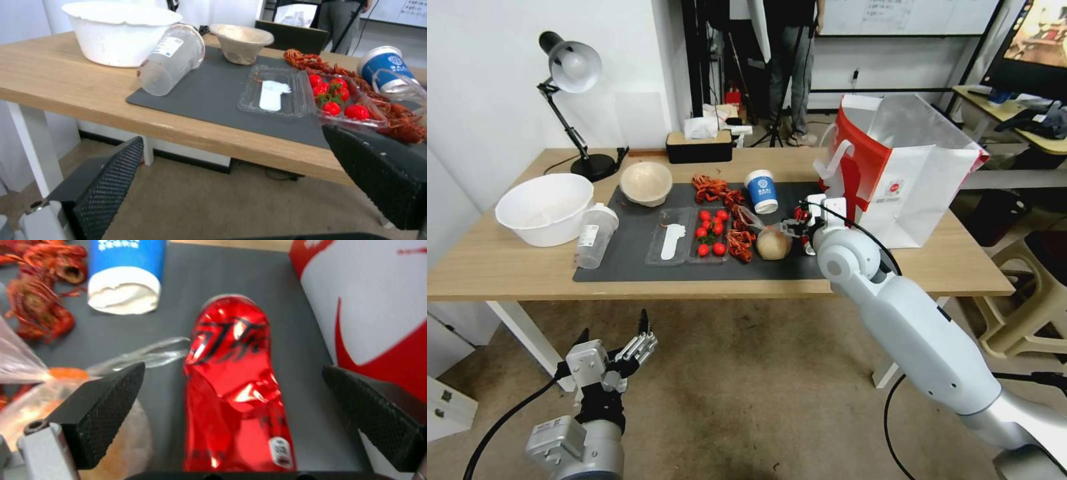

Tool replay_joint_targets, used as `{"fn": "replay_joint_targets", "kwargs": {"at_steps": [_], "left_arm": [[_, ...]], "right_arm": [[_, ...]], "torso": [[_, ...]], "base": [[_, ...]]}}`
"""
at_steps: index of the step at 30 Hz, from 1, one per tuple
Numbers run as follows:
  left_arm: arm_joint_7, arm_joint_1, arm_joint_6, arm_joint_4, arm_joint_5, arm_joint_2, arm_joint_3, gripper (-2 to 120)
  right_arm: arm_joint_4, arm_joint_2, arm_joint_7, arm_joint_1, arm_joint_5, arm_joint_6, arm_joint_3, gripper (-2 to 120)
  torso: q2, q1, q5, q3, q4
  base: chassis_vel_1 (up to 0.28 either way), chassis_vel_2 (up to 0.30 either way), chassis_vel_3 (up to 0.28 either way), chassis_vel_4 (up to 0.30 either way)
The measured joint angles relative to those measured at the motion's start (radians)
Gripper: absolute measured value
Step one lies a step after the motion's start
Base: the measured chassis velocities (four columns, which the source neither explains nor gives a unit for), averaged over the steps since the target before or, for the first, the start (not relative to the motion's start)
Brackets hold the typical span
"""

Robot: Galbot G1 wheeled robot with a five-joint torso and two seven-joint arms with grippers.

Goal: Pick up the trash from the table and place it into the takeout bag.

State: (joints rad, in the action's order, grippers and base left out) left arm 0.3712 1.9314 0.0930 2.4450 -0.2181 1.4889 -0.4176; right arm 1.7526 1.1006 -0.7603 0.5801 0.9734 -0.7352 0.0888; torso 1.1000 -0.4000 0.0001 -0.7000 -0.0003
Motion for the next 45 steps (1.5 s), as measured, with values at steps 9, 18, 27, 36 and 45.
{"fn": "replay_joint_targets", "kwargs": {"at_steps": [9, 18, 27, 36, 45], "left_arm": [[0.001, 0.000, 0.002, -0.001, -0.004, -0.002, 0.005, 100], [0.005, -0.001, -0.005, -0.011, -0.004, -0.005, 0.007, 100], [0.009, -0.003, -0.010, -0.014, -0.004, -0.005, 0.009, 100], [0.014, -0.004, -0.016, -0.016, -0.004, -0.010, 0.009, 100], [0.019, -0.004, -0.021, -0.007, -0.005, -0.019, 0.004, 100]], "right_arm": [[-0.033, 0.013, -0.009, 0.006, 0.020, -0.002, -0.006, 100], [-0.043, 0.021, -0.002, 0.014, 0.010, 0.000, -0.009, 98], [-0.042, 0.021, 0.006, 0.027, 0.010, 0.002, -0.010, 73], [-0.035, 0.024, 0.011, 0.032, 0.010, 0.003, -0.016, 45], [0.111, -0.040, 0.148, 0.036, -0.028, 0.042, -0.046, 43]], "torso": [[0.000, 0.000, -0.0001, 0.000, 0.0003], [0.000, 0.000, -0.0001, 0.000, 0.0003], [0.000, 0.000, -0.0002, 0.000, 0.0002], [0.000, 0.000, -0.0001, 0.000, 0.0003], [0.000, 0.000, -0.0001, 0.000, 0.0005]], "base": [[0.000, 0.000, 0.000, 0.000], [0.000, 0.000, 0.000, 0.000], [0.000, 0.000, 0.000, 0.000], [0.000, 0.000, 0.000, 0.000], [0.000, 0.000, 0.000, 0.000]]}}
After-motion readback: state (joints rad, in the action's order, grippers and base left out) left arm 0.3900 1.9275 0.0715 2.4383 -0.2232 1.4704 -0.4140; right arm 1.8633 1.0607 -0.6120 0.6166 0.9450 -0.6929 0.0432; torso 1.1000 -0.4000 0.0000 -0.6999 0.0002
